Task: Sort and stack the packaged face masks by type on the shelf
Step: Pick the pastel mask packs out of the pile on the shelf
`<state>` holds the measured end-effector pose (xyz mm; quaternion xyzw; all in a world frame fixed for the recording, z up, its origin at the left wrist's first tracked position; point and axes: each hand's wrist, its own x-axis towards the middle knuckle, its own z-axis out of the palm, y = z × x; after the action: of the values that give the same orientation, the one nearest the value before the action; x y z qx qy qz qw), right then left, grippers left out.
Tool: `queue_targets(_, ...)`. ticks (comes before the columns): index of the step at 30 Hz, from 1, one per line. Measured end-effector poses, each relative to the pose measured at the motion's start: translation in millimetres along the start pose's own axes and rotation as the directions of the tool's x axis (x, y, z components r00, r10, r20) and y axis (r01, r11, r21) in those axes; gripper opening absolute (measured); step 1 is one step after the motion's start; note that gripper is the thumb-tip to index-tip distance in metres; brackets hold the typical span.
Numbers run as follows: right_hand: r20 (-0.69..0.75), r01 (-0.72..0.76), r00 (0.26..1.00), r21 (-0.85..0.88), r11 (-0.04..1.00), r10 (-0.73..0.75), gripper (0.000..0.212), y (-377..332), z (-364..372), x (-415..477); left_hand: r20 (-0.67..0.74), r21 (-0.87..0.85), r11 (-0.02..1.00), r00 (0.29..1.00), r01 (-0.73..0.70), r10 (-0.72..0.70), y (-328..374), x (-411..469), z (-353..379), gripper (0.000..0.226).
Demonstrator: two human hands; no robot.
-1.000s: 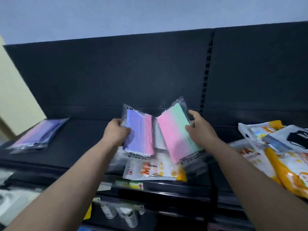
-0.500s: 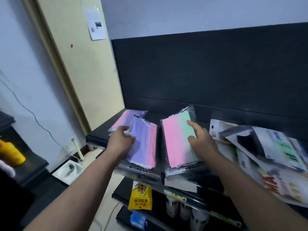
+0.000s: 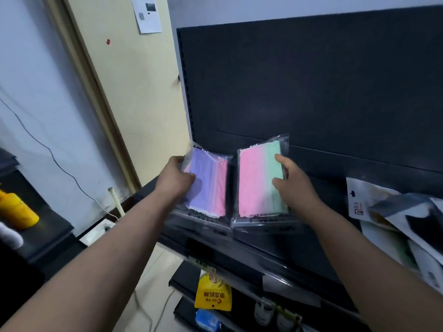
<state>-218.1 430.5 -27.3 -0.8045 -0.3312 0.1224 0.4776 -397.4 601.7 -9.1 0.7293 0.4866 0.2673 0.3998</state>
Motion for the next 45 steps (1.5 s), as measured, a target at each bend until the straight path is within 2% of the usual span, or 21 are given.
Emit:
queue_targets(6,-0.006,0.002,1.0,0.12,0.993,-0.001,0.063,-6,8,49,0.02,0.005,1.0,1.0,0.014,-0.014,7,69,-1,0.057)
queue_targets(10,0.02,-0.056,0.998,0.246,0.968,0.052,0.061,-9,21,66,0.053,0.026,0.999,0.998,0.037,-0.038,-5,101,1,0.058)
queue_targets(13,0.022,-0.093,0.996,0.257,0.962,0.091,0.061,-9,31,73,0.101,0.037,0.998,0.994,0.048,-0.051,-17,119,8,0.06)
queue_targets(19,-0.005,-0.134,0.99,0.28,0.951,0.141,0.06,-23,61,74,0.161,0.282,0.956,0.986,-0.08,0.035,-39,138,12,0.059)
queue_targets(21,-0.002,-0.137,0.99,0.293,0.946,0.144,0.06,-34,77,75,0.175,0.28,0.953,0.982,-0.116,0.068,-38,145,4,0.057)
queue_targets(24,0.015,-0.138,0.99,0.339,0.931,0.141,0.061,-56,106,81,0.124,0.214,0.962,0.982,-0.169,0.145,-32,156,-13,0.037)
queue_targets(26,0.044,-0.141,0.99,0.324,0.935,0.134,0.061,-68,125,84,0.11,0.18,0.96,0.974,-0.214,0.196,-30,163,-22,0.033)
queue_targets(27,0.055,-0.146,0.989,0.27,0.952,0.136,0.061,-72,135,86,0.116,0.166,0.958,0.969,-0.234,0.217,-30,166,-25,0.033)
queue_targets(28,0.068,-0.146,0.988,0.124,0.981,0.138,0.06,-73,144,87,0.136,0.156,0.956,0.964,-0.25,0.23,-30,166,-28,0.031)
queue_targets(29,0.089,-0.136,0.985,-0.112,0.984,0.146,0.058,-72,151,87,0.164,0.143,0.955,0.958,-0.258,0.234,-31,166,-28,0.028)
queue_targets(30,0.088,-0.111,0.985,-0.344,0.932,0.15,0.055,-70,158,84,0.202,0.125,0.958,0.952,-0.257,0.23,-33,165,-27,0.023)
queue_targets(31,0.071,-0.06,0.991,-0.503,0.863,0.11,0.049,-69,163,79,0.24,0.11,0.959,0.943,-0.261,0.229,-37,163,-25,0.02)
queue_targets(32,0.056,-0.004,0.997,-0.585,0.811,0.046,0.043,-68,167,75,0.29,0.123,0.949,0.925,-0.292,0.247,-41,162,-23,0.019)
queue_targets(34,0.066,0.125,0.992,-0.701,0.702,-0.111,0.036,-67,173,72,0.365,0.196,0.904,0.884,-0.381,0.293,-48,161,-19,0.027)
queue_targets(36,0.126,0.193,0.98,-0.784,0.59,-0.152,0.037,-70,174,76,0.362,0.222,0.881,0.874,-0.419,0.325,-50,162,-17,0.032)
queue_targets(39,0.106,0.195,0.977,-0.799,0.569,-0.187,0.038,-78,165,79,0.307,0.258,0.842,0.866,-0.475,0.395,-46,166,-11,0.031)
queue_targets(40,0.1,0.199,0.973,-0.825,0.529,-0.209,0.039,-79,159,76,0.3,0.324,0.793,0.851,-0.516,0.431,-42,167,-9,0.031)
queue_targets(42,0.11,0.19,0.972,-0.884,0.428,-0.206,0.036,-76,143,66,0.312,0.506,0.603,0.782,-0.617,0.539,-29,165,-6,0.032)
queue_targets(43,0.114,0.173,0.978,-0.908,0.382,-0.172,0.034,-71,135,60,0.327,0.555,0.522,0.747,-0.647,0.578,-21,162,-4,0.031)
queue_targets(45,0.093,0.114,0.992,-0.941,0.319,-0.082,0.033,-59,114,46,0.372,0.589,0.429,0.701,-0.685,0.608,-4,152,8,0.029)
